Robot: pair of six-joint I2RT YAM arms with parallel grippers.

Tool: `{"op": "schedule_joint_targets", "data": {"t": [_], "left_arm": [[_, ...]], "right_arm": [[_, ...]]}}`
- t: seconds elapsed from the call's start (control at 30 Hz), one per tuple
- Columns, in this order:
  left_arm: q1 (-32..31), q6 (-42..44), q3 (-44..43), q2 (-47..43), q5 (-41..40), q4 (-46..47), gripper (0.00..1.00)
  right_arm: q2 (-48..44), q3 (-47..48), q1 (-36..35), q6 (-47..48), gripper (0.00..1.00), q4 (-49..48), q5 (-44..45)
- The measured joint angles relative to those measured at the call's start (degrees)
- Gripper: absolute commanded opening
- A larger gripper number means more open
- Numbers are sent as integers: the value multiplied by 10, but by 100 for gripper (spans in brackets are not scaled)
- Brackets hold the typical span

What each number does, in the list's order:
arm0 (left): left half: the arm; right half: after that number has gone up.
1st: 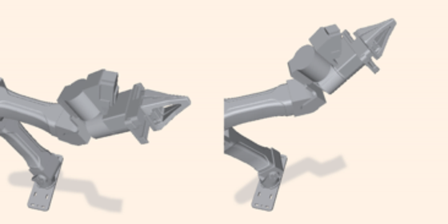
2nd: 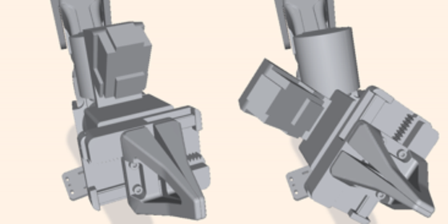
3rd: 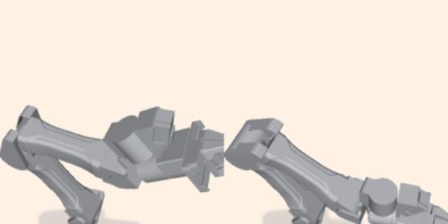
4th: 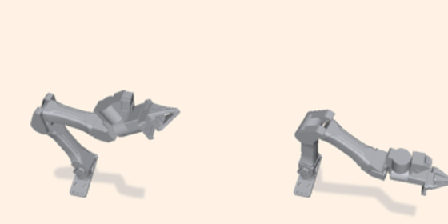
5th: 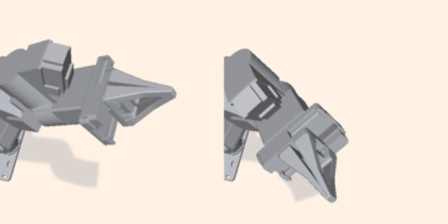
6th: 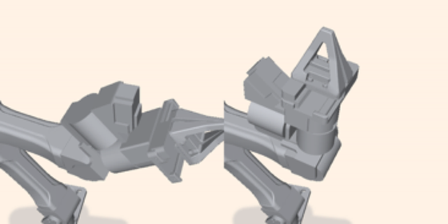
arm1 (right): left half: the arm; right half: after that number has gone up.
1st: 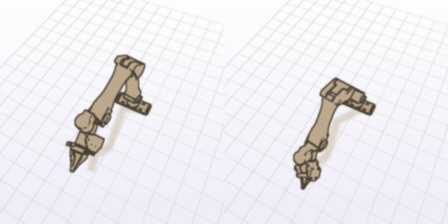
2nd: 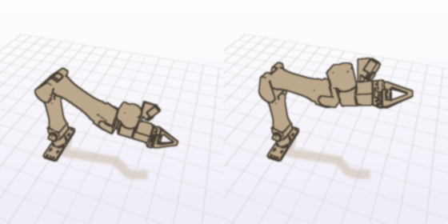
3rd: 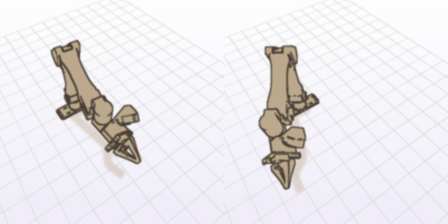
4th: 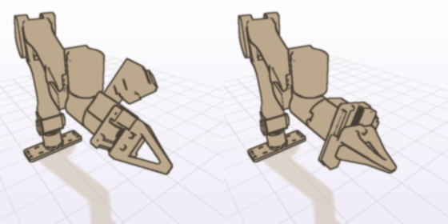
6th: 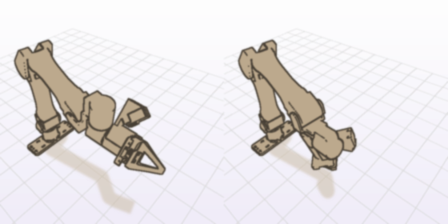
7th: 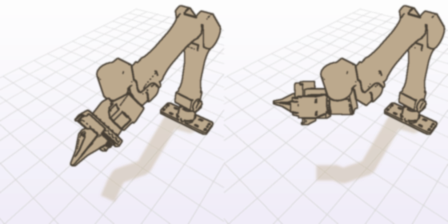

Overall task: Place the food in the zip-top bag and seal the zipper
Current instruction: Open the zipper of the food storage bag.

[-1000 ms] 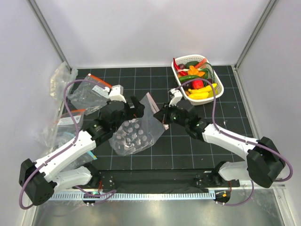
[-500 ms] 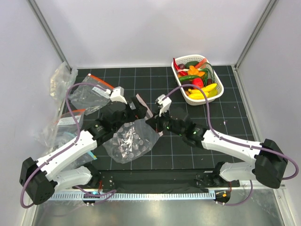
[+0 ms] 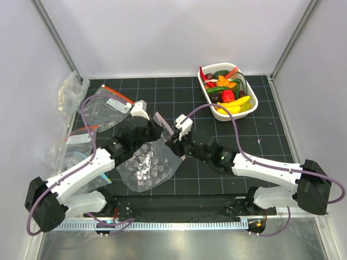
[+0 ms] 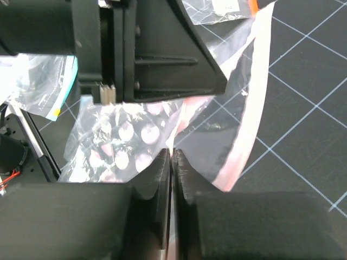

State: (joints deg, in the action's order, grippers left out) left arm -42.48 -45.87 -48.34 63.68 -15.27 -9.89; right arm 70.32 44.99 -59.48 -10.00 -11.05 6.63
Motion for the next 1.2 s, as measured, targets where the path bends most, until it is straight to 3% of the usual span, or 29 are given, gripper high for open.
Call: {"op": "schedule_joint_targets", "data": {"t": [0.07, 0.2, 0.57, 0.87, 1.1, 1.13, 1.2], "left_arm": [[0, 3, 0, 5, 2, 0, 0], [0, 9, 0, 8, 3, 0, 0], [0, 26, 0, 15, 25, 3, 0], [0, 31, 0, 18, 31, 4, 0], [-1, 36, 0, 12, 33, 4, 0], [-1, 38, 0, 10, 33, 4, 0], [-2, 42, 0, 5, 30, 4, 0]], "right_arm": [[1, 3, -1, 3, 39, 2, 5], [0, 9, -2, 5, 47, 0, 18], [-35, 8, -2, -24, 47, -4, 110], [45, 61, -2, -65, 47, 54, 154], [122, 116, 0, -92, 31, 112, 166], [130, 123, 3, -97, 17, 121, 168], [137, 129, 8, -104, 3, 133, 168]]}}
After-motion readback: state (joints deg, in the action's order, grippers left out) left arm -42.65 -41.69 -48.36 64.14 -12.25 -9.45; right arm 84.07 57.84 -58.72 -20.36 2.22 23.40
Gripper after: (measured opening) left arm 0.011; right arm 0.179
